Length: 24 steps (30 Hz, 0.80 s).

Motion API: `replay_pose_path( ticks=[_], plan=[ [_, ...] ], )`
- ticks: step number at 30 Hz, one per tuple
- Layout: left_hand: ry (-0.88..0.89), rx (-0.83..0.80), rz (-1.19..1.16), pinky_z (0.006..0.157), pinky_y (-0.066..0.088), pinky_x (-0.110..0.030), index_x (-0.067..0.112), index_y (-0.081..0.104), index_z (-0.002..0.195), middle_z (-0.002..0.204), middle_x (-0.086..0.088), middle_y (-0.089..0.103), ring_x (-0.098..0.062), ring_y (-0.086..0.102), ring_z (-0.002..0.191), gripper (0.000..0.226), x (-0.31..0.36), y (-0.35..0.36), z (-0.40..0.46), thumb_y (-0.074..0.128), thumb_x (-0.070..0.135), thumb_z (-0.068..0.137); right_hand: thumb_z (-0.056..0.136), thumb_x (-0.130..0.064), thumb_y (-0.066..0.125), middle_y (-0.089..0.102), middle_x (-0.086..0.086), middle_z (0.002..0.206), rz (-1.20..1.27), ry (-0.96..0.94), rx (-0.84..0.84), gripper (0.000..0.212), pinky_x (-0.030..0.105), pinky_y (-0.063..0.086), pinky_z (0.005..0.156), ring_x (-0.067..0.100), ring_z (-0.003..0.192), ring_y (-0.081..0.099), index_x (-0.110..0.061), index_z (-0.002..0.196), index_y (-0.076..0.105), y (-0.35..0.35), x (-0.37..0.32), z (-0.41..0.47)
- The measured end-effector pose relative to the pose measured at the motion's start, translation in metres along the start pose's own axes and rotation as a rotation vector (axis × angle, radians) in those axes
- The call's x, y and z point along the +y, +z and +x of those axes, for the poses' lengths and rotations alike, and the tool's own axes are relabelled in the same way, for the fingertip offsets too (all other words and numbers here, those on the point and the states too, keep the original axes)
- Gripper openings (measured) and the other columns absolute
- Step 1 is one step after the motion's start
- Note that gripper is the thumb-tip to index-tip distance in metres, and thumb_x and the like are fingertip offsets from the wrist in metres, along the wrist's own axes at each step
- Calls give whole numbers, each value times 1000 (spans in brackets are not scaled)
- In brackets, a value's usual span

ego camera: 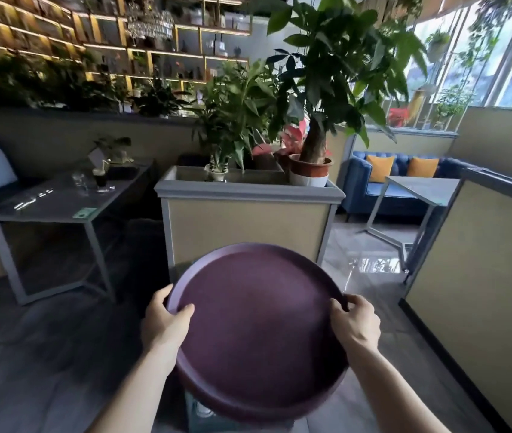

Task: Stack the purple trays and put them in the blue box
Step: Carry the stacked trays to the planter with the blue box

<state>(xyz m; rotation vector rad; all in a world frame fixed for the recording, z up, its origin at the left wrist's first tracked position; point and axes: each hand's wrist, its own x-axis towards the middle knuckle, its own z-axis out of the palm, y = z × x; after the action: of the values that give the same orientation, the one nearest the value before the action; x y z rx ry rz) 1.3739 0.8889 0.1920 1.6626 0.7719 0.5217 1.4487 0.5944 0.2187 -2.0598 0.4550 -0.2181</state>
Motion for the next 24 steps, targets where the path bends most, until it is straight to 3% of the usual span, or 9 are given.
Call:
replay_pose_path(
  ticks=[8, 13, 17, 20, 22, 24],
  plan=[
    [-26, 47, 27, 85, 52, -36, 33, 57, 128, 105, 7, 63, -22, 64, 90, 54, 12, 113, 132, 74, 18, 79, 81, -33, 64, 71, 11, 113, -12, 48, -58, 37, 41, 47, 95, 35, 108, 62, -20, 115, 66, 91, -29, 161],
    [-38, 92, 47, 75, 49, -33, 35, 59, 123, 85, 26, 56, -10, 60, 75, 49, 9, 169, 192, 74, 19, 79, 82, -32, 64, 70, 10, 118, -29, 74, -90, 40, 39, 46, 98, 33, 112, 61, -19, 120, 64, 135, -39, 238],
    [-58, 111, 84, 78, 52, -36, 38, 58, 123, 98, 12, 67, -17, 65, 83, 50, -5, 193, 220, 73, 20, 79, 82, -32, 63, 71, 8, 115, -81, 106, -105, 37, 39, 47, 95, 33, 108, 62, -19, 117, 64, 166, -34, 273],
    [-72, 109, 133, 85, 52, -38, 35, 56, 129, 108, 8, 65, -23, 65, 95, 56, -22, 204, 240, 75, 20, 79, 80, -33, 62, 73, 8, 107, -130, 134, -104, 34, 39, 50, 92, 33, 103, 64, -20, 111, 67, 189, -26, 290],
    [-90, 93, 170, 89, 52, -41, 28, 56, 131, 108, 7, 63, -27, 64, 101, 56, -35, 208, 252, 76, 21, 79, 79, -35, 63, 74, 8, 104, -167, 153, -91, 32, 39, 51, 89, 33, 101, 65, -22, 107, 70, 203, -18, 296],
    [-103, 64, 224, 83, 54, -42, 21, 64, 117, 99, 3, 70, -29, 68, 92, 42, -50, 209, 262, 77, 22, 78, 79, -38, 64, 74, 8, 103, -211, 165, -82, 33, 37, 50, 86, 34, 100, 66, -22, 106, 72, 216, -7, 298]
  ],
)
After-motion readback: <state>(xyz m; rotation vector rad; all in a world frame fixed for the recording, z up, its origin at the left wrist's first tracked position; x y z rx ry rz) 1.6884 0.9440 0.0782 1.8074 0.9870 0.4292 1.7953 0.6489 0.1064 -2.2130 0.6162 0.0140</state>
